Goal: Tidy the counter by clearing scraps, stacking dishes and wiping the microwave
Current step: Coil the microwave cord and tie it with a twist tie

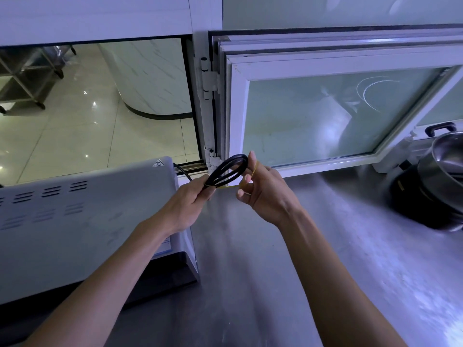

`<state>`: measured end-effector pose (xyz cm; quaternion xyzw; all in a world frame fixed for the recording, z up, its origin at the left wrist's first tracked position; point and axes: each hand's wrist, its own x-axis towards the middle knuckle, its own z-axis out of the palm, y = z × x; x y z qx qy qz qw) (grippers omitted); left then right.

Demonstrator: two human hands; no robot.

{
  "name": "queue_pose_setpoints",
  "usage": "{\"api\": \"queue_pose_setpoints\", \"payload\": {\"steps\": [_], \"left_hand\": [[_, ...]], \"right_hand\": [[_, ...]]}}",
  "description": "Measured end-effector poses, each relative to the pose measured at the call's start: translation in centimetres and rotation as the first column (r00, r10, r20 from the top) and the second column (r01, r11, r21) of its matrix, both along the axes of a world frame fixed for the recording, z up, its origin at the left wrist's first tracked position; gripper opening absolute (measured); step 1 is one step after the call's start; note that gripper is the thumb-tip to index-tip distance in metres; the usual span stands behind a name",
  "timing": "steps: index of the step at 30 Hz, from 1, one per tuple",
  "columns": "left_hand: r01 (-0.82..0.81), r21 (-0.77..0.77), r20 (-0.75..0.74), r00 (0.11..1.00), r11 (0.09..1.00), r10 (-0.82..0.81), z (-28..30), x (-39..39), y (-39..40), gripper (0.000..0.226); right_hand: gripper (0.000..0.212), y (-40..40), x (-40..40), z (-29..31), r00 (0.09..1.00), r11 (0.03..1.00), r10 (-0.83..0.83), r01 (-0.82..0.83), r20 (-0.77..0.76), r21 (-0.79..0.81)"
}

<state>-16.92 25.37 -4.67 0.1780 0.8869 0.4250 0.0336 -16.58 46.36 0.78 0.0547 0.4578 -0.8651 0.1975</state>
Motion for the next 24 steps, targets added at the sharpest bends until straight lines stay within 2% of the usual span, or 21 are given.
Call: {"api": "queue_pose_setpoints", "payload": {"steps": [4,8,11,13,16,19,24], "left_hand": [[0.053,-0.098,-0.008,0.998,0.994,-0.054,-0.2,-0.4,0.1,0.017],[0.112,-0.187,-0.071,0.989,0.976,-0.127,-0.4,-0.2,0.1,0.036],[0.119,-0.310,-0.100,0.983,0.943,-0.157,-0.9,-0.5,0.5,0.014],[0.117,-0.367,-0.134,0.975,0.923,-0.177,-0.9,-0.6,0.9,0.008],[0.111,-0.455,-0.117,0.976,0.884,-0.183,-0.3,-0.9,1.5,0.013],[0.042,-0.555,-0.095,0.989,0.831,-0.114,0.3,-1.3,2.1,0.019],[-0.004,-0.568,-0.121,0.989,0.823,-0.079,0.4,-1.5,2.7,0.022]], "right_hand": [[0.037,0.6,0.2,0.3,0.996,0.987,0.065,-0.054,-0.066,0.149],[0.036,1.3,0.6,0.2,0.990,0.938,0.102,-0.064,-0.093,0.340],[0.035,1.7,0.3,0.3,0.989,0.884,0.115,-0.058,-0.096,0.465],[0.037,1.7,0.2,0.3,0.986,0.848,0.126,-0.051,-0.107,0.527],[0.034,1.3,0.1,0.1,0.980,0.777,0.113,0.015,-0.163,0.629],[0.022,0.8,0.1,0.0,0.968,0.684,0.083,0.118,-0.238,0.719],[0.023,0.0,-0.2,-0.5,0.945,0.572,0.017,0.258,-0.325,0.779]]}}
